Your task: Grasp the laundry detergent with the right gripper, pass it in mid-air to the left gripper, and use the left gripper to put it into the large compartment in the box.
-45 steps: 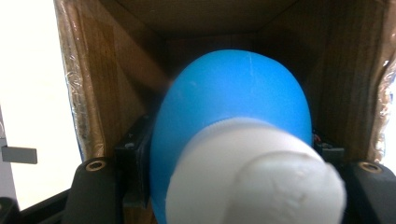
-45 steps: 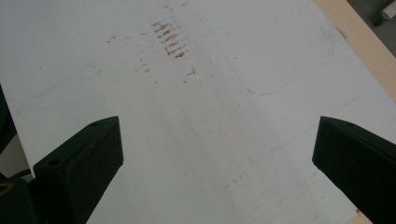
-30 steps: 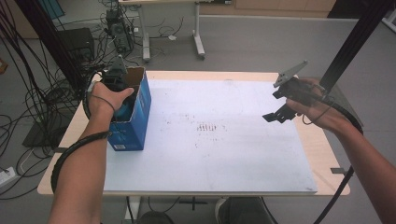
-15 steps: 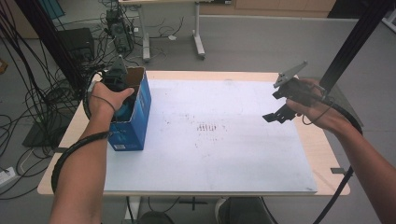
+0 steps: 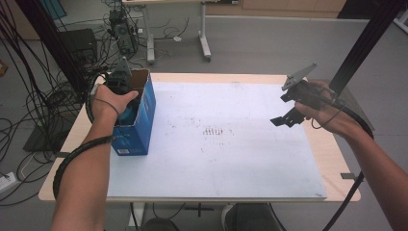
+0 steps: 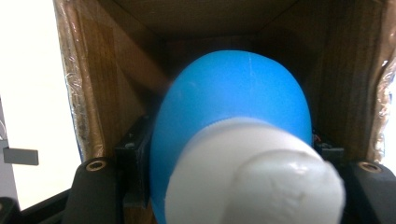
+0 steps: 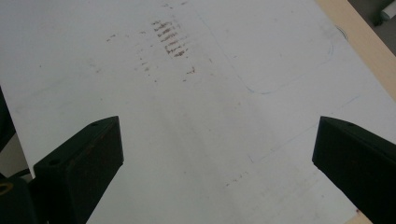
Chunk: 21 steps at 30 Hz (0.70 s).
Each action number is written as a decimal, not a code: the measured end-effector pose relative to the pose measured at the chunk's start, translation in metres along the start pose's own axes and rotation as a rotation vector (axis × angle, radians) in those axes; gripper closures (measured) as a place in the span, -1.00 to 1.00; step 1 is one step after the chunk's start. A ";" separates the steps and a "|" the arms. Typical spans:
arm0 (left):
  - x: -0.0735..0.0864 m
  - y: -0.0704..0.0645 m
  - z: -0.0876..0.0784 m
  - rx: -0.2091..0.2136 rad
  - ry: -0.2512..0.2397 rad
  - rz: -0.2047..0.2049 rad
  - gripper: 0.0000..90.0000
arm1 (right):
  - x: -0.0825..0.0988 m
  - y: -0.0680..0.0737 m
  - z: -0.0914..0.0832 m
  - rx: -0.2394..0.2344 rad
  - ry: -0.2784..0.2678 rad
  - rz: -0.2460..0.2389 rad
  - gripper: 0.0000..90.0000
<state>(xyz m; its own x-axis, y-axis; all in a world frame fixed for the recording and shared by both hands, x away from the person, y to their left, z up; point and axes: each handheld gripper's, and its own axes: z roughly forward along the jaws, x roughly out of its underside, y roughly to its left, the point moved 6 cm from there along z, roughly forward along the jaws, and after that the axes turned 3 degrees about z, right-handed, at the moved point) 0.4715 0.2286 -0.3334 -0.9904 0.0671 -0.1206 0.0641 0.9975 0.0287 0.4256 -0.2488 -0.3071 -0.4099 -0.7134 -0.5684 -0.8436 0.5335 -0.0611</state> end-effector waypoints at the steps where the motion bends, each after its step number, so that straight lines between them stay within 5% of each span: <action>1: 0.000 0.000 0.000 0.000 0.000 0.000 -0.22 | 0.000 0.000 0.000 0.000 0.000 0.000 -0.96; 21: -0.001 0.001 -0.014 0.007 -0.028 0.001 -0.36 | -0.002 0.002 0.000 -0.005 -0.007 -0.006 -0.96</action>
<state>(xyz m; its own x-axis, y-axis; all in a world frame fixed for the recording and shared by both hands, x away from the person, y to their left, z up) 0.4706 0.2289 -0.3194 -0.9865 0.0683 -0.1485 0.0657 0.9976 0.0223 0.4247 -0.2463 -0.3057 -0.4025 -0.7132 -0.5739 -0.8477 0.5271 -0.0605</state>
